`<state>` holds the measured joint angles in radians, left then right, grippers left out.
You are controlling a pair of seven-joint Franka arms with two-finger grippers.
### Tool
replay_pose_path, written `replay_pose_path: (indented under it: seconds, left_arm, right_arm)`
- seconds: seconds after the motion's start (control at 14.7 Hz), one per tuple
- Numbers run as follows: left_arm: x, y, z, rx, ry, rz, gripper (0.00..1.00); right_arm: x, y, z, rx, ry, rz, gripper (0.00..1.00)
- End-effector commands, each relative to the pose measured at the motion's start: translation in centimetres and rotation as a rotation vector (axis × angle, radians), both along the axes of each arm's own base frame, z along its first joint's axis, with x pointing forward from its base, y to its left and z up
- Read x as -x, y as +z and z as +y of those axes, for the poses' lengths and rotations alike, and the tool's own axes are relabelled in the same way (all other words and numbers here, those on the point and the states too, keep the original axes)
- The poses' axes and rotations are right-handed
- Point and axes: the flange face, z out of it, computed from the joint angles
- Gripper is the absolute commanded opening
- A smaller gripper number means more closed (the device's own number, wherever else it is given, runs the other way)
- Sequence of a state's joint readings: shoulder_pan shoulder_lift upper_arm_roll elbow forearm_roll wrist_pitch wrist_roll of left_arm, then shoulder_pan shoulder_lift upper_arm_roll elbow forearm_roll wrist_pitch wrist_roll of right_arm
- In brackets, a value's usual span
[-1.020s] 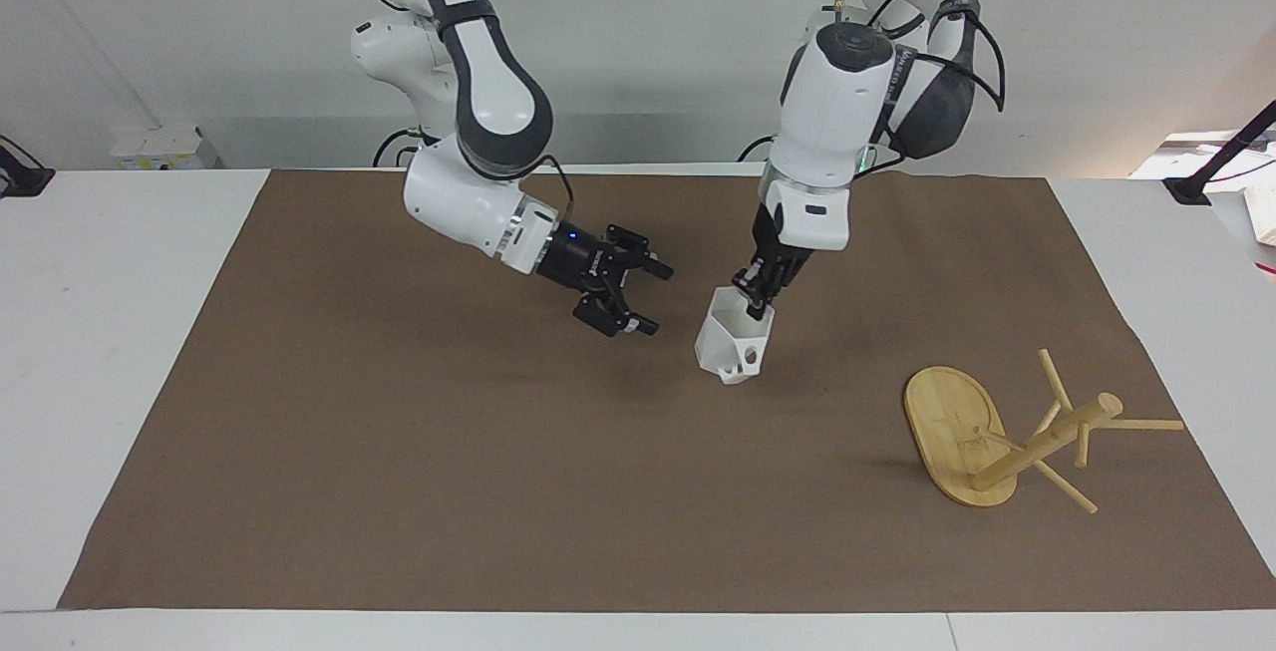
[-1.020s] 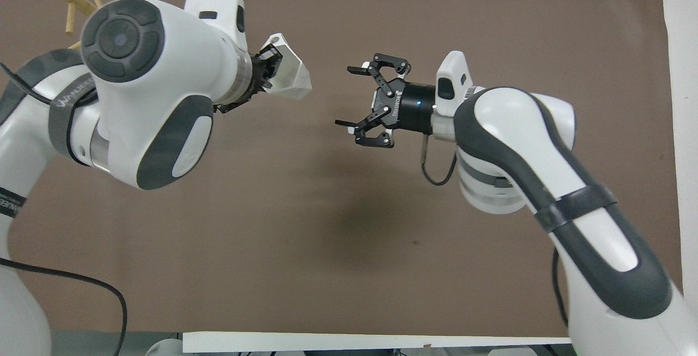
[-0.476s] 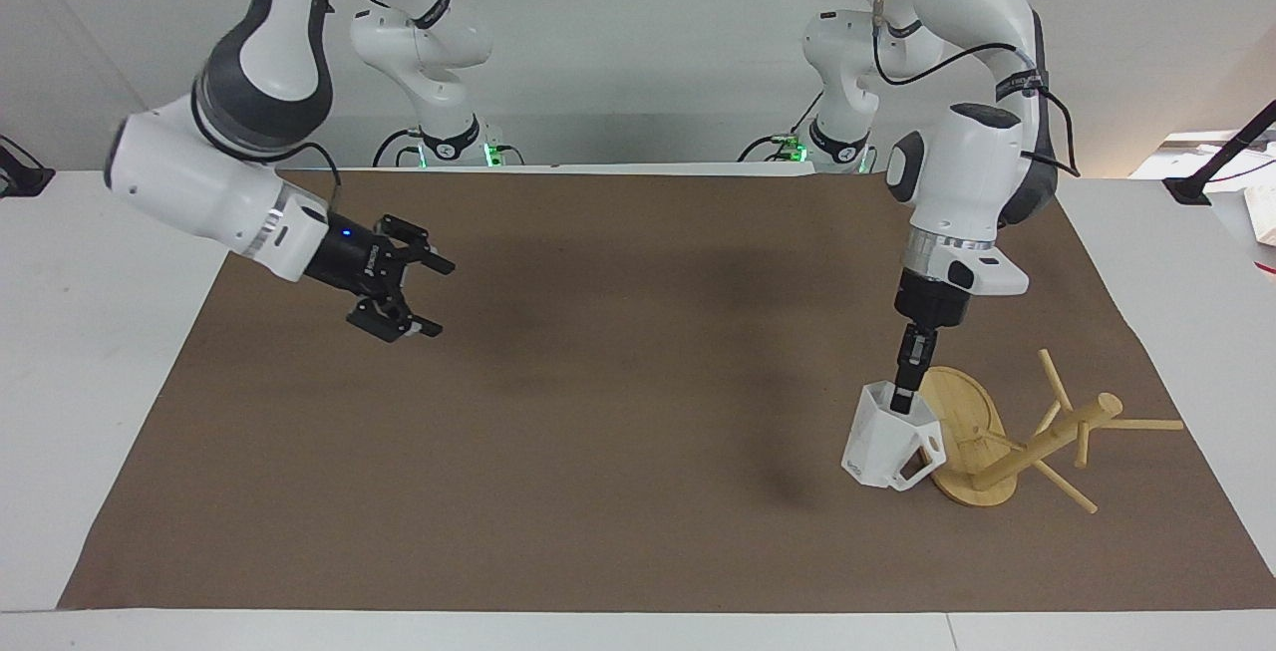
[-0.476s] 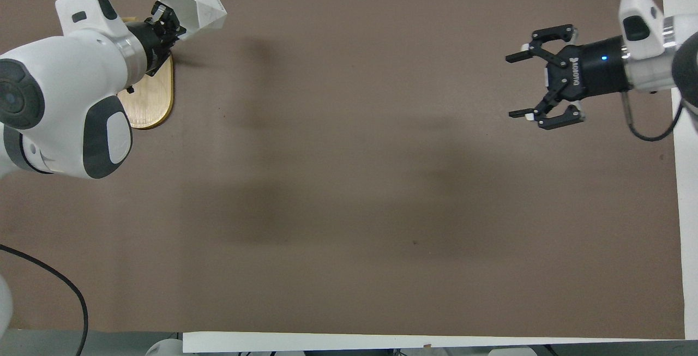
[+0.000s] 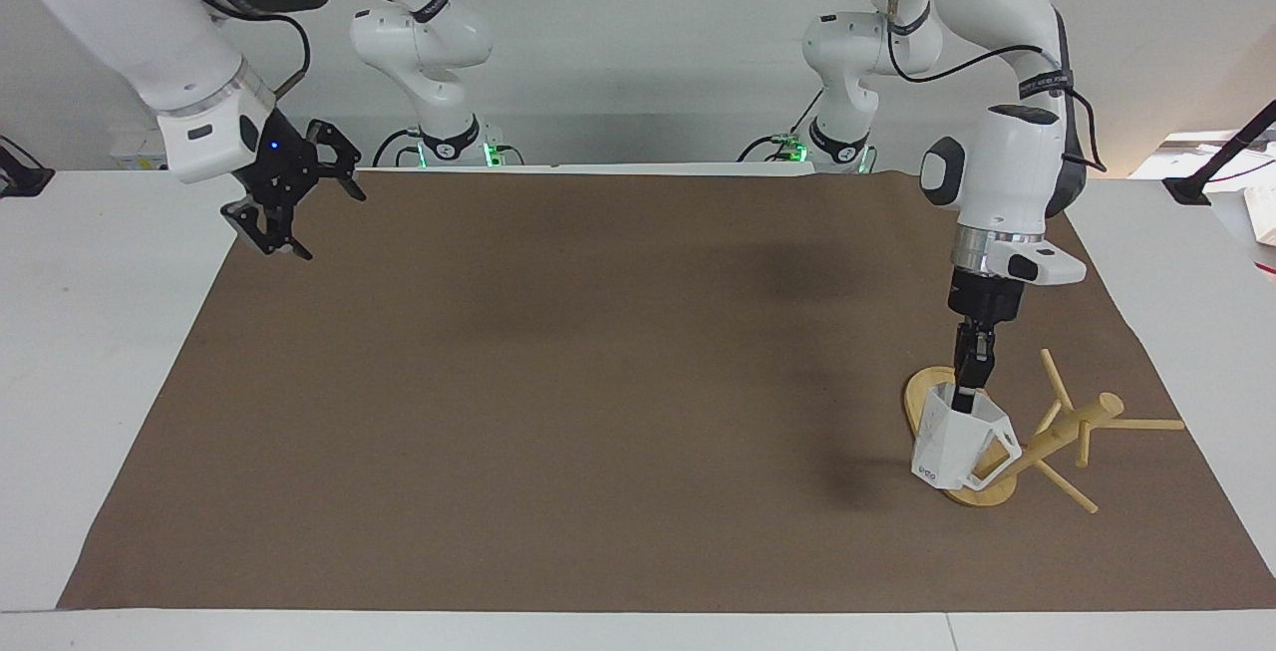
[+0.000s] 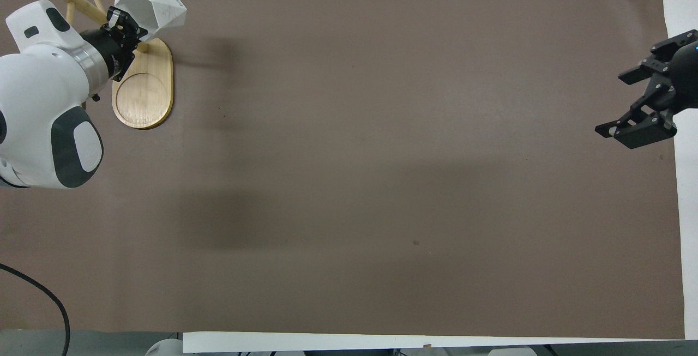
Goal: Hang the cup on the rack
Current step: 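Hang the cup on a rack peg and open the left gripper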
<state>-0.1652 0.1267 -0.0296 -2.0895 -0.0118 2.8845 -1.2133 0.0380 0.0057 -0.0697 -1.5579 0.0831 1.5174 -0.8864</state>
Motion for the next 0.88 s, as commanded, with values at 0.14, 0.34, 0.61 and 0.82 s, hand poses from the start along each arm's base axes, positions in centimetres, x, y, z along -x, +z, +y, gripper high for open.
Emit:
replay_pose_path:
  seconds: [0.14, 0.34, 0.61, 0.82]
  left_arm:
    - [2.5, -1.3, 1.0, -0.013, 0.018, 0.059, 0.00]
    - [3.0, -2.1, 1.7, -0.027, 0.020, 0.096, 0.00]
    - [1.1, -0.7, 5.0, -0.046, 0.043, 0.072, 0.35]
    - [0.1, -0.3, 9.0, -0.114, 0.016, 0.133, 1.00]
  right_arm:
    - [2.9, 1.1, -3.7, 0.105, -0.507, 0.145, 1.00]
    - [3.5, 2.0, -3.4, 0.164, -0.800, 0.167, 1.00]
    - [3.6, 2.2, -3.2, 0.227, -0.811, 0.128, 1.00]
    - [4.0, 2.3, -3.4, 0.230, -0.819, 0.127, 1.00]
